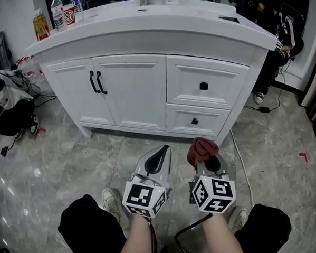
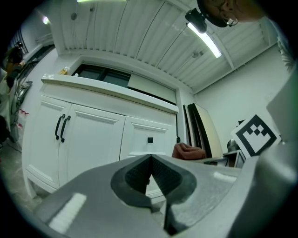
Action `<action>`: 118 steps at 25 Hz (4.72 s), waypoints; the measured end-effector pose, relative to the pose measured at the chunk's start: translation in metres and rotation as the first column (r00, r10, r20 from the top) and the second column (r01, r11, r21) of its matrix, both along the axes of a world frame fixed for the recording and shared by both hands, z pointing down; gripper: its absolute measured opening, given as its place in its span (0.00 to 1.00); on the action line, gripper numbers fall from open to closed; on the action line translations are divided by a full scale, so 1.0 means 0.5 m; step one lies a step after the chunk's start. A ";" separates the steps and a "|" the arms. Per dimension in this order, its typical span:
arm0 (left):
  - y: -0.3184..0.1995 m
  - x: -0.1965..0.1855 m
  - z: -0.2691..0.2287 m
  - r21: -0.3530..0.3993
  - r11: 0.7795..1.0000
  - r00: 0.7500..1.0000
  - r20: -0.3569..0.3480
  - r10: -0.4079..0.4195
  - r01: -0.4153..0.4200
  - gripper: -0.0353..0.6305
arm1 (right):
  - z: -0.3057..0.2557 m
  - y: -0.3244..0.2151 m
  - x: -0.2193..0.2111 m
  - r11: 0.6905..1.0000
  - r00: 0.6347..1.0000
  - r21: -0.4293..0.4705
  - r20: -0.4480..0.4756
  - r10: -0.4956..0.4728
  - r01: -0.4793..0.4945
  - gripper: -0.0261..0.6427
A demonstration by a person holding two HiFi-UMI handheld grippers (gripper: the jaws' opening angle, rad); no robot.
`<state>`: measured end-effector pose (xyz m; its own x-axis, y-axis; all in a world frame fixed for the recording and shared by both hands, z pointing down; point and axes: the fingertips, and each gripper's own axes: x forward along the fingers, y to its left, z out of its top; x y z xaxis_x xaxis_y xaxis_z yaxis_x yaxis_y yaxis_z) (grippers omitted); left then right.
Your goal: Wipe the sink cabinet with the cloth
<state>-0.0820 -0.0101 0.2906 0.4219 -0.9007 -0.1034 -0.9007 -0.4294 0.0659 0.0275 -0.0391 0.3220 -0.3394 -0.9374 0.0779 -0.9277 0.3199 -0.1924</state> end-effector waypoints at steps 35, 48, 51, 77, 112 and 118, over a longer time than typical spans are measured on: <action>-0.357 -0.064 -0.024 0.028 1.000 0.996 0.092 -0.014 0.011 0.05 | -0.267 -0.399 -0.141 0.945 0.971 0.228 -0.002 -0.239 0.233 0.16; -0.350 0.058 0.014 0.005 0.988 0.981 0.122 0.151 -0.153 0.05 | -0.271 -0.397 0.087 0.974 1.000 0.227 -0.001 0.005 -0.004 0.16; -0.344 0.061 0.015 0.010 0.987 0.979 0.125 0.159 -0.161 0.05 | -0.273 -0.398 0.133 0.972 0.997 0.224 -0.001 0.071 -0.069 0.16; -0.290 -0.038 -0.022 0.083 0.994 0.980 0.193 0.047 -0.065 0.05 | -0.141 -0.373 -0.176 0.979 0.985 0.129 -0.097 -0.146 0.157 0.16; -0.302 0.189 -0.033 0.058 0.964 0.959 0.132 0.250 -0.259 0.05 | -0.133 -0.397 0.249 0.973 0.967 0.102 -0.129 0.218 -0.205 0.16; -0.297 0.176 -0.017 0.042 0.967 0.960 0.138 0.244 -0.252 0.05 | -0.122 -0.382 0.286 0.958 0.956 0.082 -0.088 0.281 -0.274 0.16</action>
